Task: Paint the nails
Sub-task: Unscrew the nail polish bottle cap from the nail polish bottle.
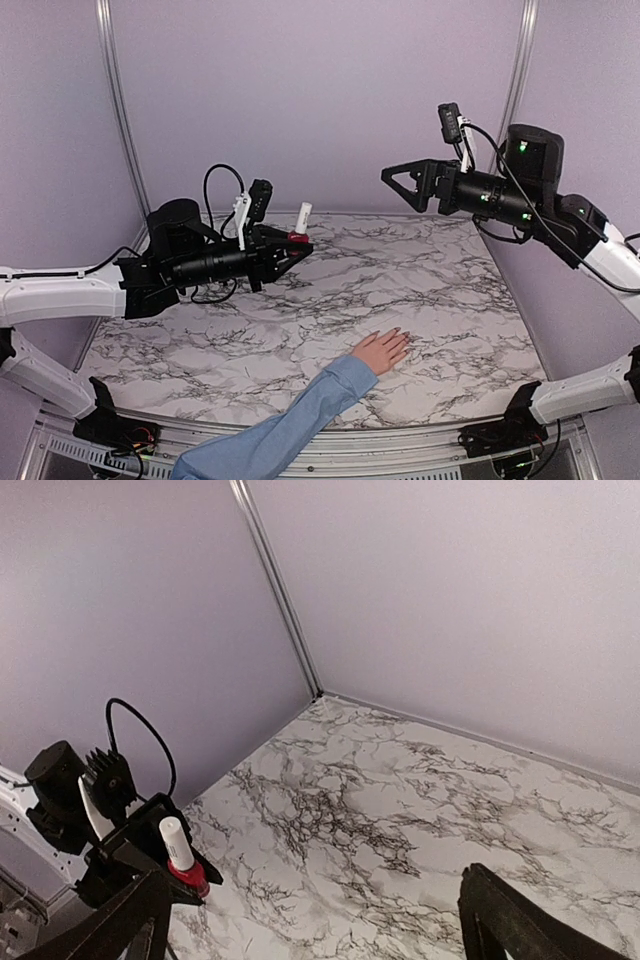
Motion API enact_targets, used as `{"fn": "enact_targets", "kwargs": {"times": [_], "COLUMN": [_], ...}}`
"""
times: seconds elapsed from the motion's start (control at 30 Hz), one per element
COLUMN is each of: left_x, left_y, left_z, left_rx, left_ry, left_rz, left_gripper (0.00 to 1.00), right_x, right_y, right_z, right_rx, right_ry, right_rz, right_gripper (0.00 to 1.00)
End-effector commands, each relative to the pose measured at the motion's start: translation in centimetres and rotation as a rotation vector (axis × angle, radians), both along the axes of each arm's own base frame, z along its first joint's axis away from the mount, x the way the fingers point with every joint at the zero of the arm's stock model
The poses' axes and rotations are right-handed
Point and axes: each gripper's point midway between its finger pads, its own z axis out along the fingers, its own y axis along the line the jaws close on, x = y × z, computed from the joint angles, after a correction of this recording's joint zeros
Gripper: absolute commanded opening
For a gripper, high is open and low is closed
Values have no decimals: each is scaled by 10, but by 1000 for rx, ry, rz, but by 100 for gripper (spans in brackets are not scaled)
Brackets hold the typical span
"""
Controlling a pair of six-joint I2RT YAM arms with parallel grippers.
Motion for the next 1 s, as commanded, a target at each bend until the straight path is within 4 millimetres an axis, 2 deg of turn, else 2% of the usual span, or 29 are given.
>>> {"fn": "enact_targets", "kwargs": {"times": [0.0,0.1,0.2,0.33,0.5,0.63,0.8,0.9,0.97], "left_x": [3,3,4,7,15,20,25,28,30], "left_y": [4,-1,-8,-24,-34,-36,-35,-36,-36], "left_z": [-7,-20,-25,-31,-35,-37,-35,-34,-35], "left_rx": [23,56,70,93,103,118,120,123,127], "left_ry": [-16,-20,-17,-25,-13,-29,-40,-49,-51], "left_rz": [48,77,121,164,214,253,283,298,307], "left_gripper": [0,0,0,0,0,0,0,0,0], "right_x": [10,8,4,-2,4,2,6,3,1], "right_y": [-15,2,18,46,71,85,88,93,95], "right_z": [4,-18,-31,-39,-55,-69,-78,-82,-83], "right_rx": [-13,-35,17,25,-56,-69,-73,-63,-58], "right_ry": [75,188,311,383,427,483,512,527,529], "right_rz": [-99,-30,17,65,35,48,27,54,71], "right_gripper": [99,99,98,91,81,72,62,53,51]}}
